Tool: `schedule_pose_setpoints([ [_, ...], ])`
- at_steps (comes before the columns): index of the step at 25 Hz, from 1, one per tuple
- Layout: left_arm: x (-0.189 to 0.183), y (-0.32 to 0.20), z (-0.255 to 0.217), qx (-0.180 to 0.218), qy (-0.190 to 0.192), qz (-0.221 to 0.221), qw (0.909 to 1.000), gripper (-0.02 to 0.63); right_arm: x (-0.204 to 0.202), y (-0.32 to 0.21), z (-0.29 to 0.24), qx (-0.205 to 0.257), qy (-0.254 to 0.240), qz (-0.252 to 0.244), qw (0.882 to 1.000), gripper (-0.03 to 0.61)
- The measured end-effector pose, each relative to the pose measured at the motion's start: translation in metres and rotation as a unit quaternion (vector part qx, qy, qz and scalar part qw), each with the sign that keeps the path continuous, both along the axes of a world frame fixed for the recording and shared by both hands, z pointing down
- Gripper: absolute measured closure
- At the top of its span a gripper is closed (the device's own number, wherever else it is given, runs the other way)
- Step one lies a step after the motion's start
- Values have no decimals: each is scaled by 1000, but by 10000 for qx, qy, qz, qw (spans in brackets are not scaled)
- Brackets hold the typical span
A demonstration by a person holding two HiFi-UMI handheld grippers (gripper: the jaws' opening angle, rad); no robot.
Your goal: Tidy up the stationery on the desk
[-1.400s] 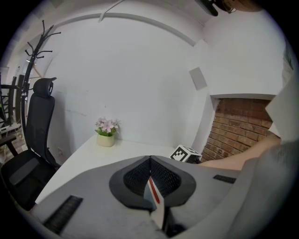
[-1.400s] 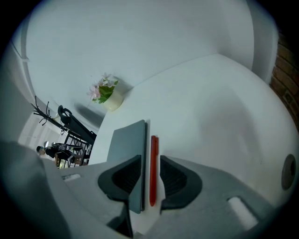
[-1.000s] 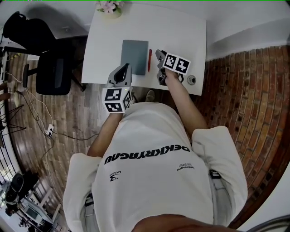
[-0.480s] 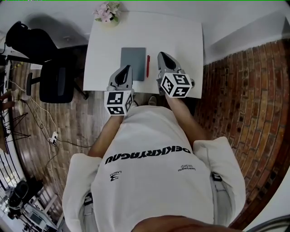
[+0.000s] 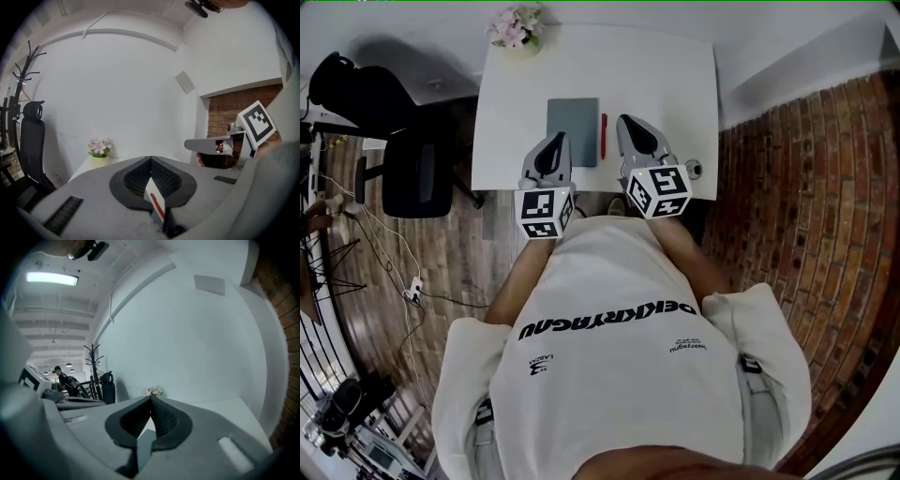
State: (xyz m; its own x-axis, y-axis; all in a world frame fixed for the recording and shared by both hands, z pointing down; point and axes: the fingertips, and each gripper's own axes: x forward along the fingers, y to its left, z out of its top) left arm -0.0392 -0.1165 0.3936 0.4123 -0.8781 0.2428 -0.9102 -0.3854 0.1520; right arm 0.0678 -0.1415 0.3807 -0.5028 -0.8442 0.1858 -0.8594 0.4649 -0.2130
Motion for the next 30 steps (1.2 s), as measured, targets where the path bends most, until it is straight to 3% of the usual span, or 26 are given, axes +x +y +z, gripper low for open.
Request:
schedule_pose_setpoints([
  [8,4,4,1,20,-29,29,10000,615,-8,14,16,-214,147,-159,9995,583],
  [30,4,4,1,44,56,15,10000,615,-5,14,20,-181,280,-131,9994,583],
])
